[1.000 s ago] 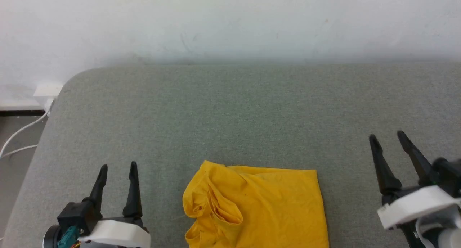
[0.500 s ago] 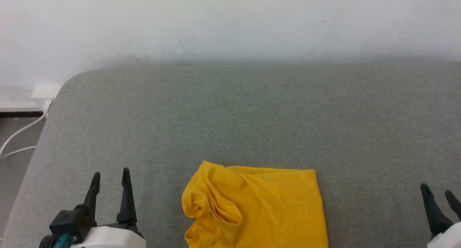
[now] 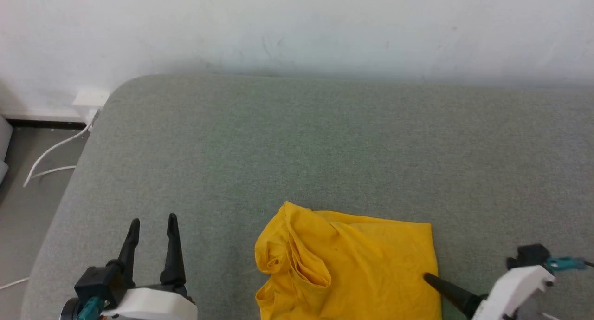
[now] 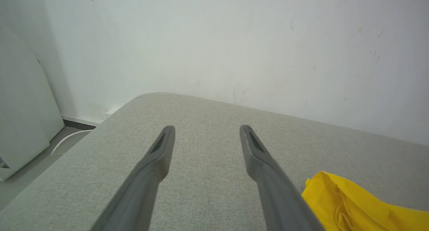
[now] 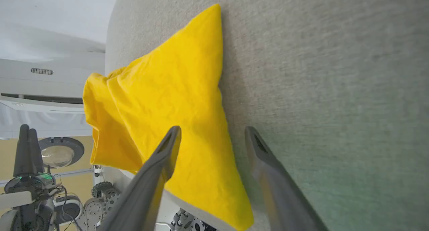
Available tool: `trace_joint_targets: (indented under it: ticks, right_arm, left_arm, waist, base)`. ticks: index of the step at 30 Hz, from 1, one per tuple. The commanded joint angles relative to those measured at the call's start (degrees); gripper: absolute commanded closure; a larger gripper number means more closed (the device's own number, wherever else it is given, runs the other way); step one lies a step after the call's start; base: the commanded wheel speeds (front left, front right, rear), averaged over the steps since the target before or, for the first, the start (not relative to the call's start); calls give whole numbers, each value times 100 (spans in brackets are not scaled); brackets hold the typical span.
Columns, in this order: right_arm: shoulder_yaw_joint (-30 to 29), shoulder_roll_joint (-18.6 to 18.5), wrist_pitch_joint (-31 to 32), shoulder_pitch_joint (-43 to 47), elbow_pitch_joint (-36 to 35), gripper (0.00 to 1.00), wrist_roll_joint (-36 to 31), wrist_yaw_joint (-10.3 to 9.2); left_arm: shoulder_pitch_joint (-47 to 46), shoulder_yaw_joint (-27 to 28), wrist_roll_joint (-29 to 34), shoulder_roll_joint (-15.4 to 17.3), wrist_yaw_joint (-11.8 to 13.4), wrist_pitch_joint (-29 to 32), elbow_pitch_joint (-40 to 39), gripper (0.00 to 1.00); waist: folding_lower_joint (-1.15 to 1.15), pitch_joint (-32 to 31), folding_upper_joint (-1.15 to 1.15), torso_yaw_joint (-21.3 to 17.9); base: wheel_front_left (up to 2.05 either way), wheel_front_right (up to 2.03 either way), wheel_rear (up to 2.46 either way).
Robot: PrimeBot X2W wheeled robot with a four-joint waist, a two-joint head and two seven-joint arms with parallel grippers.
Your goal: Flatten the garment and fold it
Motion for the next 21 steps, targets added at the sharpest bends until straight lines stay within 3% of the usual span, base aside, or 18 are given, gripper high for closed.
trace_joint_targets:
  ticks: [1, 6, 7, 8, 9, 16, 19, 21]
  right_arm:
    - [136, 54, 0, -214, 98, 0, 240, -4]
    - [535, 74, -80, -526, 635, 0, 410, -4]
    - [595, 83, -69, -585, 772, 58, 444, -4]
    - [669, 89, -69, -646, 876, 93, 472, -4]
    - [742, 94, -51, -695, 967, 100, 517, -4]
    - [1185, -138, -195, -954, 1080, 100, 523, -4]
    - [1494, -506, -476, -1074, 883, 100, 22, -4]
    - [1693, -857, -726, -1167, 790, 100, -673, -4]
  left_arm:
    - [-132, -19, 9, -34, -50, -23, 15, 0]
    - [-219, -55, 36, -61, -77, -25, 51, 0]
    - [-230, -60, 44, -62, -80, -25, 60, 0]
    - [-238, -66, 52, -63, -84, -25, 69, 0]
    - [-244, -69, 57, -64, -87, -25, 78, 0]
    - [-228, -50, 80, -70, -97, -26, 93, 0]
    - [-225, -47, 98, -73, -110, -26, 84, 0]
    - [-222, -55, 110, -80, -119, -26, 80, 0]
  waist:
    - [0, 50, 0, 67]
    - [0, 90, 0, 145]
    - [0, 92, 0, 155]
    - [0, 90, 0, 162]
    - [0, 87, 0, 165]
    - [0, 39, 0, 72]
    - [0, 7, 0, -44]
    - [0, -3, 0, -155]
  base:
    - [0, 0, 0]
    - [0, 0, 0]
    - [0, 0, 0]
    - [0, 0, 0]
    - [0, 0, 0]
    - [0, 0, 0]
    - [0, 0, 0]
    - [0, 0, 0]
